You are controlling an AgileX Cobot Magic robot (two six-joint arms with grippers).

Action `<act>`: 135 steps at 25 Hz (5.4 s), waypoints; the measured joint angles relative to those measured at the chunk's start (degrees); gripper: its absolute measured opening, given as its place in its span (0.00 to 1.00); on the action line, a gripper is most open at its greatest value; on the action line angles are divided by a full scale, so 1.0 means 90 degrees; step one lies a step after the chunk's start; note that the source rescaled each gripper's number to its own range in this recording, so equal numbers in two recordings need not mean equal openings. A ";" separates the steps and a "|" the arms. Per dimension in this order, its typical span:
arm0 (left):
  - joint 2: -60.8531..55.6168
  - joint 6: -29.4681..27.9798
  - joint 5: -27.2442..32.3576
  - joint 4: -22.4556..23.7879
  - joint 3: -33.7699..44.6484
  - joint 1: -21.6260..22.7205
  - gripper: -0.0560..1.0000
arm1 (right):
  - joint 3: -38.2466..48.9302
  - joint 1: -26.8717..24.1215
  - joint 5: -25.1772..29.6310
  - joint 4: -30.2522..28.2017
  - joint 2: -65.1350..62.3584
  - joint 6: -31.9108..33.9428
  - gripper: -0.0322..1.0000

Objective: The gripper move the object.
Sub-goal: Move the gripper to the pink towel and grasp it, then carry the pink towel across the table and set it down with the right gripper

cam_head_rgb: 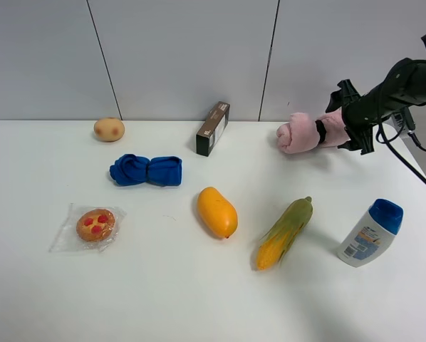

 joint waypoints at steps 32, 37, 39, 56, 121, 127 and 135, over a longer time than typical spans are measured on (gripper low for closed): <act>0.0000 0.0000 0.0000 0.0000 0.0000 0.0000 1.00 | -0.1483 0.0682 -0.0051 0.0136 0.1181 -0.0402 0.03; 0.0000 0.0000 0.0000 0.0000 0.0000 0.0000 1.00 | -0.1483 0.0861 0.0121 0.0127 0.0383 -0.1984 0.03; 0.0000 0.0000 0.0000 0.0000 0.0000 0.0000 1.00 | -0.1483 0.0966 0.0360 0.0130 0.0064 -0.2657 0.03; 0.0000 0.0000 0.0000 0.0000 0.0000 0.0000 1.00 | -0.1483 0.3722 0.4499 0.0028 -0.1549 -1.0594 0.03; 0.0000 0.0000 0.0000 0.0000 0.0000 0.0000 1.00 | -0.1501 0.6425 0.5016 -0.1396 0.0776 -1.0932 0.56; 0.0000 0.0000 0.0000 0.0000 0.0000 0.0000 1.00 | -0.1540 0.6425 0.5016 -0.1391 0.0776 -1.0577 0.76; 0.0000 0.0000 0.0000 0.0000 0.0000 0.0000 1.00 | -0.2405 0.6425 0.5113 -0.1398 0.0778 -1.0265 1.00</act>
